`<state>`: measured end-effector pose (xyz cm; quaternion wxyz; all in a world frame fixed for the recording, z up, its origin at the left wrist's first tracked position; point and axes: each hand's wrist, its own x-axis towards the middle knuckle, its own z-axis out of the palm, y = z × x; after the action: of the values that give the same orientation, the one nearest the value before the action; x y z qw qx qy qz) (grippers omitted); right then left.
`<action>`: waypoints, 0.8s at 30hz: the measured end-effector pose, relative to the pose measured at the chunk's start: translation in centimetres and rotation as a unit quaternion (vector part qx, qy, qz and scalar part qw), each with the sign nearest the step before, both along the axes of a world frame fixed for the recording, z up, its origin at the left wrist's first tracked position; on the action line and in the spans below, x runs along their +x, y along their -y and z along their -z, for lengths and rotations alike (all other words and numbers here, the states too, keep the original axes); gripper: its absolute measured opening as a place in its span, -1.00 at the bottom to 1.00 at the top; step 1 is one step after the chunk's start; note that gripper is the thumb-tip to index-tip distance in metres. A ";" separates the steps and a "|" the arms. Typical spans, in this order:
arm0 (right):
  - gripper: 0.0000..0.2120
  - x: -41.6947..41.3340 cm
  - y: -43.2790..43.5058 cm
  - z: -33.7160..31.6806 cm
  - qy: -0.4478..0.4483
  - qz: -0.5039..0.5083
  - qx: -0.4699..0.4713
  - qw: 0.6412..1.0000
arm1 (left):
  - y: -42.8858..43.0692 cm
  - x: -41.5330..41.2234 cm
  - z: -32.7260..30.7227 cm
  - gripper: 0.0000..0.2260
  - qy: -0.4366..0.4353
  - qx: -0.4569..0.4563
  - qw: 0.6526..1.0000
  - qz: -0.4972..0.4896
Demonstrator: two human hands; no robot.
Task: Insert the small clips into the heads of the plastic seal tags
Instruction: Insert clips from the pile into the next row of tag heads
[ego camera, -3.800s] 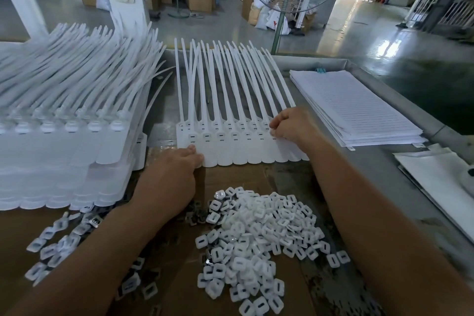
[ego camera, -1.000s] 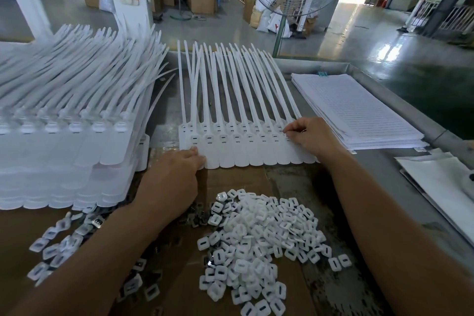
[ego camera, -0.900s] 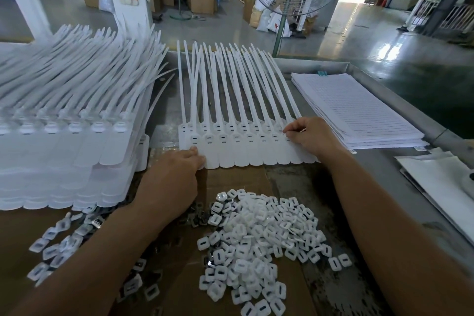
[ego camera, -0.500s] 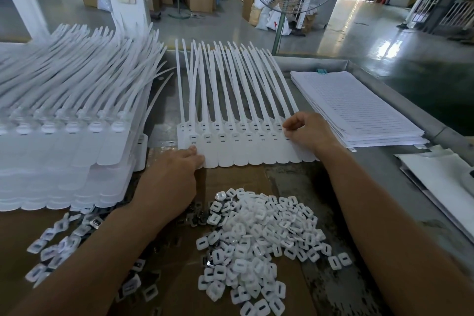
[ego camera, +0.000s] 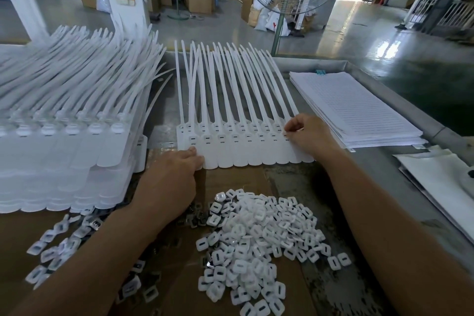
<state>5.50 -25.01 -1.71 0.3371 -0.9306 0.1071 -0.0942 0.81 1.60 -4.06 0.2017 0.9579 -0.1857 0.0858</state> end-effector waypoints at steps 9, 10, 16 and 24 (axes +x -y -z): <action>-0.84 -4.0 0.8 -1.1 -0.020 -0.099 0.012 0.995 | 0.0 -0.1 -0.3 -0.59 -0.010 0.009 1.000 -0.005; -0.85 -4.5 0.8 -1.5 -0.024 -0.122 0.007 0.992 | 0.0 -0.1 -0.3 -0.59 -0.010 0.008 1.000 -0.004; -0.83 -6.6 0.0 -3.4 -0.218 -0.309 -0.039 0.925 | 0.0 -0.1 -0.4 -0.58 -0.017 0.013 1.000 -0.006; -0.80 -6.6 -1.2 -3.3 -0.264 -0.318 -0.096 0.905 | 0.0 0.0 -0.4 -0.58 -0.019 0.012 1.000 -0.005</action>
<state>-1.11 -23.86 1.58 0.2176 -0.9339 -0.1191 0.2573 0.77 1.58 -3.63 0.1928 0.9626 -0.1782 0.0661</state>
